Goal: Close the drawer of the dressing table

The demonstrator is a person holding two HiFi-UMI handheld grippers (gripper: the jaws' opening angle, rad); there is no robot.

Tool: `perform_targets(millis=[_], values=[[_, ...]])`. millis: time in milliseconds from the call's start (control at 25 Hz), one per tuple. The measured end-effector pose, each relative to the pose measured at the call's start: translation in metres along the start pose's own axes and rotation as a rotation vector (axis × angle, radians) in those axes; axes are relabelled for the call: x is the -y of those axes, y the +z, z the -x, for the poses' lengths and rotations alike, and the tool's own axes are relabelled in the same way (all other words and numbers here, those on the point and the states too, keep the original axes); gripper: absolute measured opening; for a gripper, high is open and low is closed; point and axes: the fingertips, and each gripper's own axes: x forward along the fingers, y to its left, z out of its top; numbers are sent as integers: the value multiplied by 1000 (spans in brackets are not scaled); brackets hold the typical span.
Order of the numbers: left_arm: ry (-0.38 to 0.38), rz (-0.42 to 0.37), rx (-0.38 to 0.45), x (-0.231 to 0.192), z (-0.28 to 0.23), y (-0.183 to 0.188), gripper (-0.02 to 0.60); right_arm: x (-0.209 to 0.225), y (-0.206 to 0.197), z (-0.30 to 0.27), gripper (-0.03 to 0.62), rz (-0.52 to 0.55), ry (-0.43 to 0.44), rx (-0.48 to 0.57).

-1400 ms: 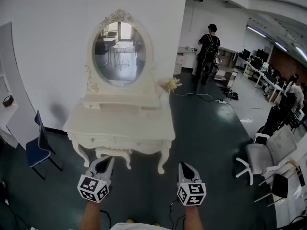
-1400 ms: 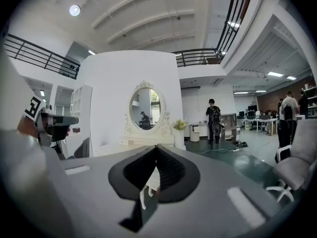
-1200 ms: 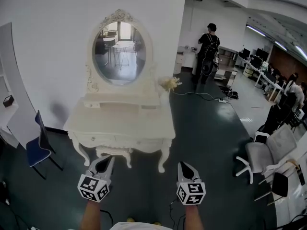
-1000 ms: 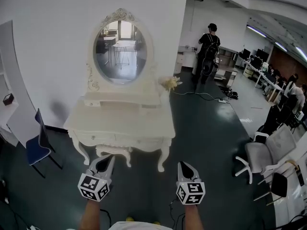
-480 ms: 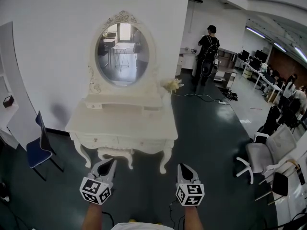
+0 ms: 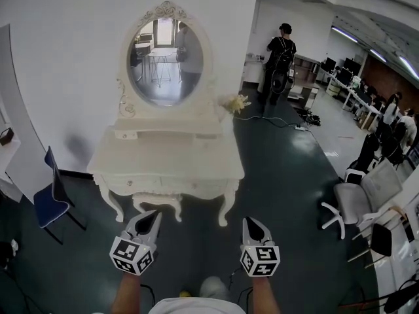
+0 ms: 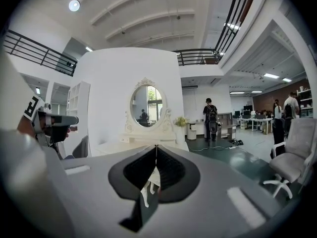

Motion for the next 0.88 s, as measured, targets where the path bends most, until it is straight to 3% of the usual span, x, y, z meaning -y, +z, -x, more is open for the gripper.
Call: perform_targets(millis=[320, 880], values=[[-19, 4, 3, -11, -31, -4, -1, 10, -2, -32, 3, -6, -3, -9], [25, 15, -39, -66, -115, -15, 0, 43, 5, -138, 3, -3, 21, -23]])
